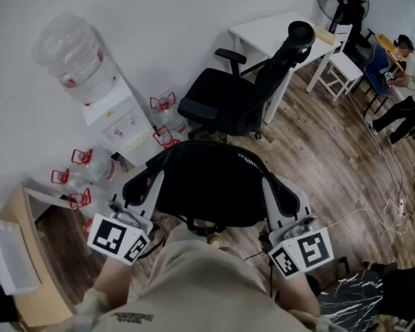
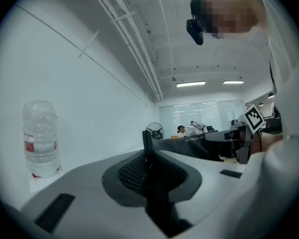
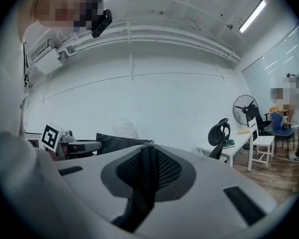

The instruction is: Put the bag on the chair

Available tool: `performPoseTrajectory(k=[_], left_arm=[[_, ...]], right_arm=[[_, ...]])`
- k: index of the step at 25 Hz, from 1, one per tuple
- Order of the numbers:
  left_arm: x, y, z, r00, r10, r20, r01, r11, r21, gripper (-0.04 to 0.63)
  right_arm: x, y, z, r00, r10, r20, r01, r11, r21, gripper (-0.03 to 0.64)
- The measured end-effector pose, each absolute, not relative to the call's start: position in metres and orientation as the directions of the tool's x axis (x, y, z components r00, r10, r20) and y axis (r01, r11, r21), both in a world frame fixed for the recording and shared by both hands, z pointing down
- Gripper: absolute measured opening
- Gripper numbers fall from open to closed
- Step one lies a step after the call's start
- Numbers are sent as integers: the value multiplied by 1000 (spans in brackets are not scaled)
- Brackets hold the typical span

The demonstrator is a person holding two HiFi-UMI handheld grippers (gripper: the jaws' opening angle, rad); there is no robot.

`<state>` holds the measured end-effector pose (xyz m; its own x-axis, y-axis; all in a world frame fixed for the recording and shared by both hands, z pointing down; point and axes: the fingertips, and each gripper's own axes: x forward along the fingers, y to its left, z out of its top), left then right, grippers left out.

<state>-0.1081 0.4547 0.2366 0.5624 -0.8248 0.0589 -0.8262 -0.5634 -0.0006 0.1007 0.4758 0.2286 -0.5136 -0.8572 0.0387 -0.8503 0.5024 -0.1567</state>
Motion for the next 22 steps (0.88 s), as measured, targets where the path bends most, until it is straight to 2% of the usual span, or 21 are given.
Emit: performPoseTrajectory(k=[22], left_arm=[[-85, 406, 258, 604, -795, 52, -797, -603, 29, 67]], right_arm=[[119, 422, 254, -470, -880, 65, -875, 456, -163, 46]])
